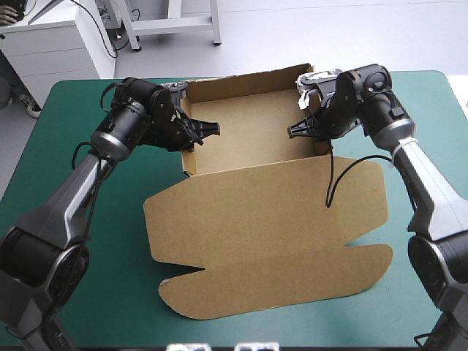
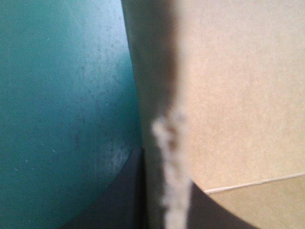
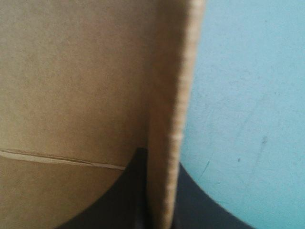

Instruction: Fold the box

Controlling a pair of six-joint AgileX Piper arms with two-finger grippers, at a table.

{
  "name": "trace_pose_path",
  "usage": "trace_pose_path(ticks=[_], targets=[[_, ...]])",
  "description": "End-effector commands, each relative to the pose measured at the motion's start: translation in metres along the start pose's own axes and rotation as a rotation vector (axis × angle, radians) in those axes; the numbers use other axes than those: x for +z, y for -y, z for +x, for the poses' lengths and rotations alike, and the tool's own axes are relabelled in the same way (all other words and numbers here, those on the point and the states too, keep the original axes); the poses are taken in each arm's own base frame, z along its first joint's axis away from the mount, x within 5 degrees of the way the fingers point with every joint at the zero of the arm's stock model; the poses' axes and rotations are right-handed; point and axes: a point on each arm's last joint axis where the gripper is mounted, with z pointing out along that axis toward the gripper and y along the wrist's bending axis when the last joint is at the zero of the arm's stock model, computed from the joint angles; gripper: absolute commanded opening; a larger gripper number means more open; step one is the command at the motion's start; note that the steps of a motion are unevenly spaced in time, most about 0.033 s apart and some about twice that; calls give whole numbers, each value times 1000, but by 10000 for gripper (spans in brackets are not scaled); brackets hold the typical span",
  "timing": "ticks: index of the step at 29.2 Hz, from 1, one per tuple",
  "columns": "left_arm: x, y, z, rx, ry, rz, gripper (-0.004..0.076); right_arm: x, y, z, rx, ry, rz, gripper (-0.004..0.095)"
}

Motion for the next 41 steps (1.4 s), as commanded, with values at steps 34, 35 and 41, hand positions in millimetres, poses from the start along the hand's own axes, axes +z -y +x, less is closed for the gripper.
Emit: trace_pose_path(ticks=[34,35,41], targets=[[70,16,-4,59,-194,65,-8,81,0,-3,25,-168,-4,129],[70,16,-3,78,-201,65,-8,81,0,-3,25,-168,-4,163],[70,15,-4,116,-200,70,0,81,-2,-3,30,-169,-21,534]])
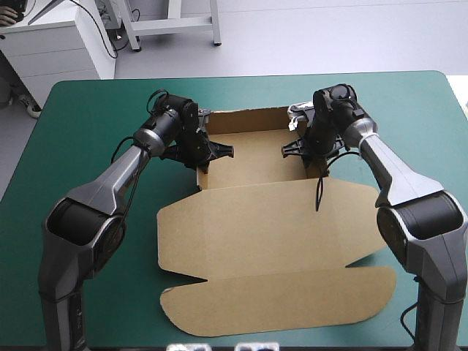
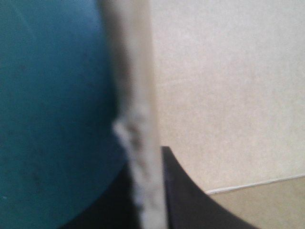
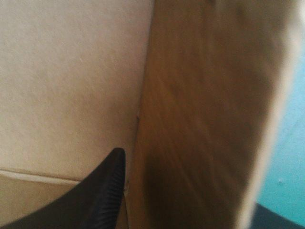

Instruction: Fold the box

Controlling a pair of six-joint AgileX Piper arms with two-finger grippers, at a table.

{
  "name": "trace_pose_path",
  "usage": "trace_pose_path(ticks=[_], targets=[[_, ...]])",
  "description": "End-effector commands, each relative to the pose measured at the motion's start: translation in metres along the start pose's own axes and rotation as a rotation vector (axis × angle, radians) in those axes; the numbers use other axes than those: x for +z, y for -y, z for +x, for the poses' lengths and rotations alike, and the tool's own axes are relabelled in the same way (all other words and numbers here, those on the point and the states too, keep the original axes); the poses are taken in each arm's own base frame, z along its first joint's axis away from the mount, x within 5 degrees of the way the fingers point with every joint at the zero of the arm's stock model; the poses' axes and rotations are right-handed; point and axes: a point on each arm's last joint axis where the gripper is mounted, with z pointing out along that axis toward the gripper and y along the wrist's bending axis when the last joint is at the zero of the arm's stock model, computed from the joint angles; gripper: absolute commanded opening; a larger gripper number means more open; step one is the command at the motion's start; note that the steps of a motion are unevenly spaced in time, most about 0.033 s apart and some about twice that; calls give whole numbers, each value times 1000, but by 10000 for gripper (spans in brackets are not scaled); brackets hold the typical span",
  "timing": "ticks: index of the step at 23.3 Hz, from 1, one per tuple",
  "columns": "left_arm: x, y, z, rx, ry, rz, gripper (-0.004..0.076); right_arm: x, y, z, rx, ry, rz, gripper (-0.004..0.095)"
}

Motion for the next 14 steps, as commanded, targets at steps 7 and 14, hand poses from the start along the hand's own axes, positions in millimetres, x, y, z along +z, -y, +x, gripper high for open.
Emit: trace_pose_path(ticks=[7,14], targets=[[-37,14,8,51,23,88,176,-30,-3,0,-8,70,-31,672],[-37,13,7,81,27,79,418,-30,-3,-2,-9,86,-30,675]])
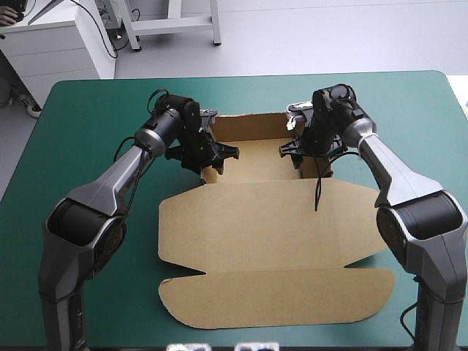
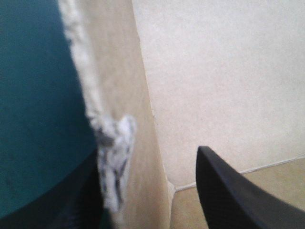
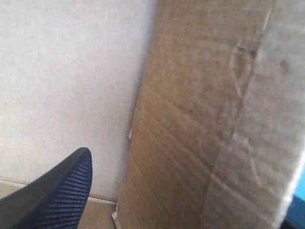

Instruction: Fold the box

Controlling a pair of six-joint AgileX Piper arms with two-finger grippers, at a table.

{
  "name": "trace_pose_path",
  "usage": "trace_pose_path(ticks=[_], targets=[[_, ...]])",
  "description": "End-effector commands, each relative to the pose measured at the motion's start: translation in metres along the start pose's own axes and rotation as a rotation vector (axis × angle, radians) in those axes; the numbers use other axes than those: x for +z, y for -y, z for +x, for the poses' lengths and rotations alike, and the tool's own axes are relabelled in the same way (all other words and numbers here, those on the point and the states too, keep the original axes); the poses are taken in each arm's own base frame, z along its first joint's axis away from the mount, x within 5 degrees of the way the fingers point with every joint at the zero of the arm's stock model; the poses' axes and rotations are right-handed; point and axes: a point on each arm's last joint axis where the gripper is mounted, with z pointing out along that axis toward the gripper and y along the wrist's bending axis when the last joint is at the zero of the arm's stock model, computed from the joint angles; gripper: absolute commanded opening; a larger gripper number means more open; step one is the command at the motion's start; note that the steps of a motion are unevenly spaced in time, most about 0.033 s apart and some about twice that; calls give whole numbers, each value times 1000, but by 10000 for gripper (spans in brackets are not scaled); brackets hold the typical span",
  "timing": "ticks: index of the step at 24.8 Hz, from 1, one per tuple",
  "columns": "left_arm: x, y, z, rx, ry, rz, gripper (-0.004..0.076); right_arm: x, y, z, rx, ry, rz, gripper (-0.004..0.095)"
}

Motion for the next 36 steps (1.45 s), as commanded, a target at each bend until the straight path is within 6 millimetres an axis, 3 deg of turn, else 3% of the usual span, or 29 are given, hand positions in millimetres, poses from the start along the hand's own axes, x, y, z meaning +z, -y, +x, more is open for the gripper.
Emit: trace_pose_path(ticks=[1,4,6,10,13,15,20,24,28,32,36], targets=[[-37,8,6,33,40,21,418,-30,-2,-2,-11,84,-11,675],[-54,1,1,90,114,-69,418,-34,0,-6,-8,129,-5,676],[-78,-1,-5,115,208,-130,418,-41,1,-10,9,169,-2,676],[-128,3,-9,139,377,-157,417,-63,8,-19,30,242,6,676],[-166,8,-1,158,471,-118,391,-92,13,-23,49,288,9,676],[-184,11,9,170,501,-73,328,-108,13,-22,55,330,-6,676],[-230,25,41,220,570,98,-6,-137,12,-11,56,388,-25,676],[-263,27,68,288,633,160,-8,-153,12,2,56,405,-29,676],[-281,19,103,321,651,146,-8,-156,13,21,37,373,-17,676],[-274,7,138,331,592,129,-8,-141,15,33,13,306,-4,676],[-259,-19,210,333,583,122,-8,-108,15,36,6,258,-2,675]])
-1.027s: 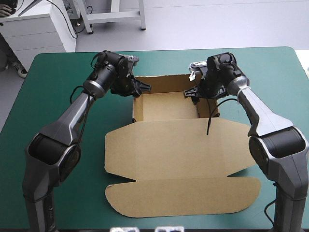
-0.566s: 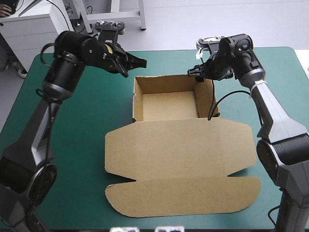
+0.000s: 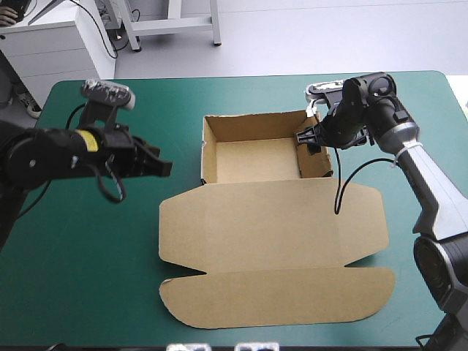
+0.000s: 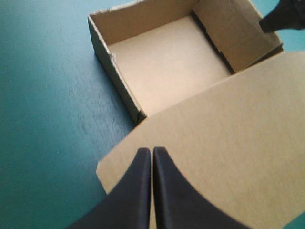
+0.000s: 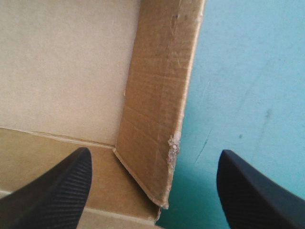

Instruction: Fold the box

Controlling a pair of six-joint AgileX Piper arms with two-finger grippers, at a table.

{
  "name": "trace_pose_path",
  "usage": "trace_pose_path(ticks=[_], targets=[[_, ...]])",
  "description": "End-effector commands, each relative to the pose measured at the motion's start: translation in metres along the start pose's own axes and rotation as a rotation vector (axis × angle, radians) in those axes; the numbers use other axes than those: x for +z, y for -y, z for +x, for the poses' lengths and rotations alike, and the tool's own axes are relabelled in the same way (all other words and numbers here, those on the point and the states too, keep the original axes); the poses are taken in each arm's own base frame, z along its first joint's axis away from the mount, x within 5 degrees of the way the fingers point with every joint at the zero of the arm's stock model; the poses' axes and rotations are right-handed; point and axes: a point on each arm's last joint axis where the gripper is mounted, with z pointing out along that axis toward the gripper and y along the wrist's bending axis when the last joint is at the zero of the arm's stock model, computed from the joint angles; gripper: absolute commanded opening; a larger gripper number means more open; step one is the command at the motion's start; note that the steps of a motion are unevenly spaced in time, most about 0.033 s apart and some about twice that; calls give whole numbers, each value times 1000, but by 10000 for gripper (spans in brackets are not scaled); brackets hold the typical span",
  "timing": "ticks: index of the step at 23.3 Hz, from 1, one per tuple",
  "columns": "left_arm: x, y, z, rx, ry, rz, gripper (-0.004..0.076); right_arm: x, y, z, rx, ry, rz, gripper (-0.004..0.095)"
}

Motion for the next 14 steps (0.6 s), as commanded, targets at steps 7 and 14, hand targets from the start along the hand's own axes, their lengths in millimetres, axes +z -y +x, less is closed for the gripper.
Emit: trace_pose_path(ticks=[7,14], targets=[[-41,0,114,5,101,0,-8,25,1,1,8,72,-13,675],[-23,-9,169,12,116,-32,-8,62,-3,0,37,-14,-54,674]])
